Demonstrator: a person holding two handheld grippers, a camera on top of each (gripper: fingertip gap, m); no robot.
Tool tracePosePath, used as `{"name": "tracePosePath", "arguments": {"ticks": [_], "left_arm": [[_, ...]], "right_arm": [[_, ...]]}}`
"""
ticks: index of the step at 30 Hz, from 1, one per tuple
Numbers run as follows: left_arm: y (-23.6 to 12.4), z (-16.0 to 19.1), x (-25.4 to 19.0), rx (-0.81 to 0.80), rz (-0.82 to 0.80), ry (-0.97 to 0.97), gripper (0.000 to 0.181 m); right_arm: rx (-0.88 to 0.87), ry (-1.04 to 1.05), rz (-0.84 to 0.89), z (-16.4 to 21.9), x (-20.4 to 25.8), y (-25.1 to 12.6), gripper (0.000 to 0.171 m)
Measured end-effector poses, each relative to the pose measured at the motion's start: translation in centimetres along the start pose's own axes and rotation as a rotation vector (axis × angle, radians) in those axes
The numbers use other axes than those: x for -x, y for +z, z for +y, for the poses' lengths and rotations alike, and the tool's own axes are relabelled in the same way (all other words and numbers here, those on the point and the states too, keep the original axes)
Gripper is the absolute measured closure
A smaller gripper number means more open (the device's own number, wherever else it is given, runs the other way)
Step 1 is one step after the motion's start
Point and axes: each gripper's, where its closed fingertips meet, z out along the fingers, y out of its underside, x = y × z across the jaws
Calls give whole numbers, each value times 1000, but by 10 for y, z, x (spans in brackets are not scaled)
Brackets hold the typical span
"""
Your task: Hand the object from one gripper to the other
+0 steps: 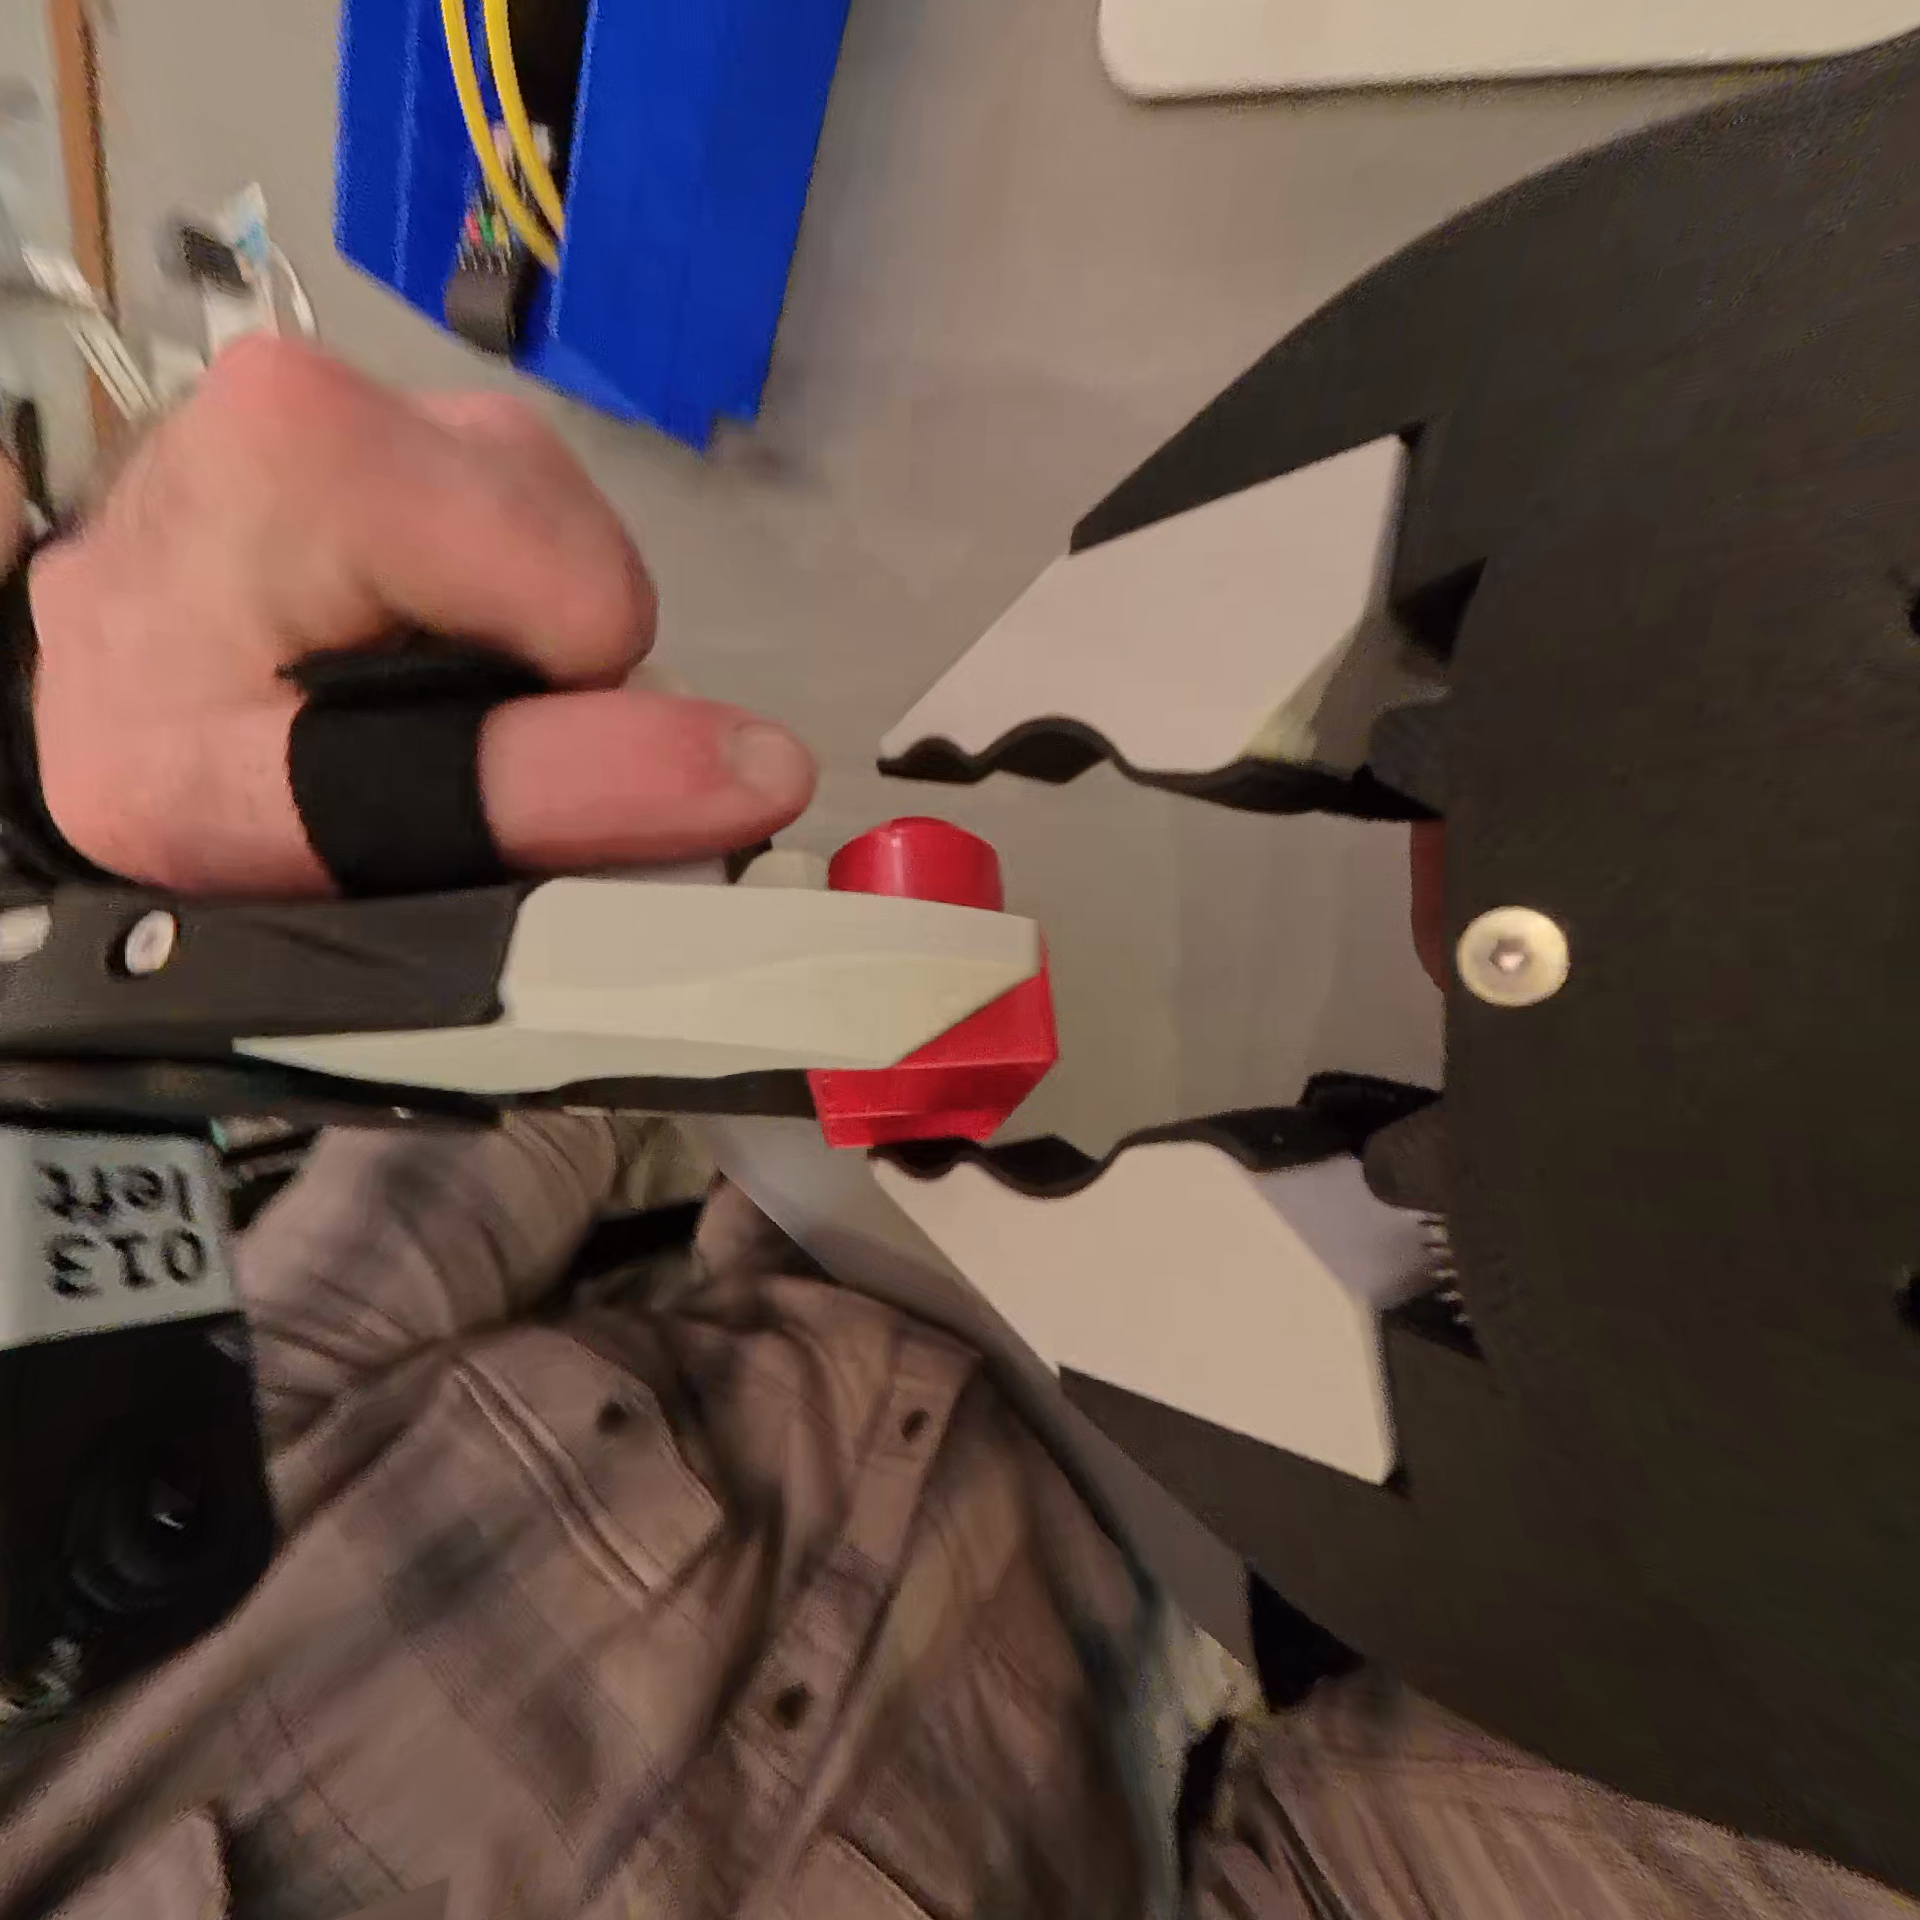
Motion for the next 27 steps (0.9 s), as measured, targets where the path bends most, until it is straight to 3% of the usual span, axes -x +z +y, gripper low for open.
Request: {"name": "tracePosePath", "arguments": {"ticks": [3,9,13,17,19,22,27], "left_arm": [[-5,13,32,66,-185,20,102],[-14,67,93,365,-562,12,102],[-13,103,98,538,-603,-12,102],[-9,118,96,610,-603,-8,103],[-7,123,95,649,-604,-15,102],[-4,126,94,669,-606,-4,102],[-4,128,95,665,-616,1,102]], "right_arm": [[-87,27,136,-10,-23,-19,86],[-279,75,459,-40,-75,-63,93],[-326,103,612,-53,-98,-74,104],[-273,157,733,-46,-122,-70,113],[-236,161,734,-42,-126,-59,116],[-227,184,774,-37,-137,-54,134],[-258,198,766,-38,-140,-54,136]]}}
